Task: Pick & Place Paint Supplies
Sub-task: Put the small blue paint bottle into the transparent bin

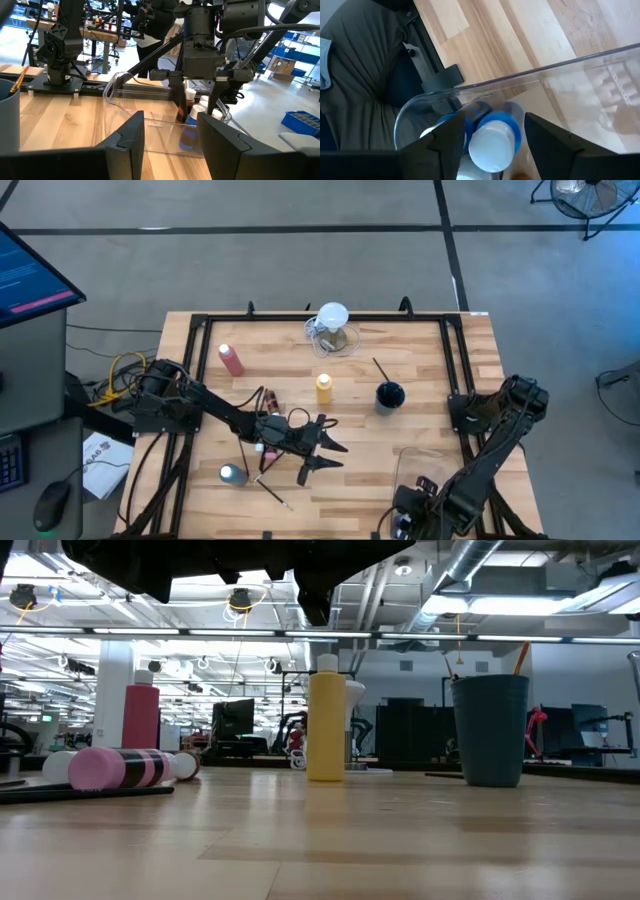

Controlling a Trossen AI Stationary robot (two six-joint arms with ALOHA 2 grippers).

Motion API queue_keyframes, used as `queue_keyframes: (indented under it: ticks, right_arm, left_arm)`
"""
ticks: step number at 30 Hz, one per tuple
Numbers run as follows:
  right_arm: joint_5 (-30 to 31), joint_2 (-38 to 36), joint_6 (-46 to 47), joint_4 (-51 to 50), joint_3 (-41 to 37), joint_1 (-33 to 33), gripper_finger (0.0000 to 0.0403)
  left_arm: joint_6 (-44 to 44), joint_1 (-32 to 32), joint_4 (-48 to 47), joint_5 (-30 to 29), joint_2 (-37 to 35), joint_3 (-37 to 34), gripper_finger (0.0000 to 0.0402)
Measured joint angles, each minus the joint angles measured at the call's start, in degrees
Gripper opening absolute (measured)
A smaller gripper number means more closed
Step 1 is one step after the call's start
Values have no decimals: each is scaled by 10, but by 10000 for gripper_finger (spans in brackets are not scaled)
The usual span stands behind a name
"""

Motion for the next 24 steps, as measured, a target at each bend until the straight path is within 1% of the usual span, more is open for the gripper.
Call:
queue_keyframes:
  ticks: [7,15,20,24]
  right_arm:
    - [0,0,-11,0,0,-9,208]
    - [-2,0,-34,-8,0,-33,209]
    - [-7,-4,-17,-31,0,-42,202]
    - [-4,-24,2,-45,0,-42,184]
  left_arm:
    - [0,0,0,0,0,0,140]
    - [0,0,0,0,0,0,140]
    - [0,0,0,0,0,0,140]
    - [0,0,0,0,0,0,140]
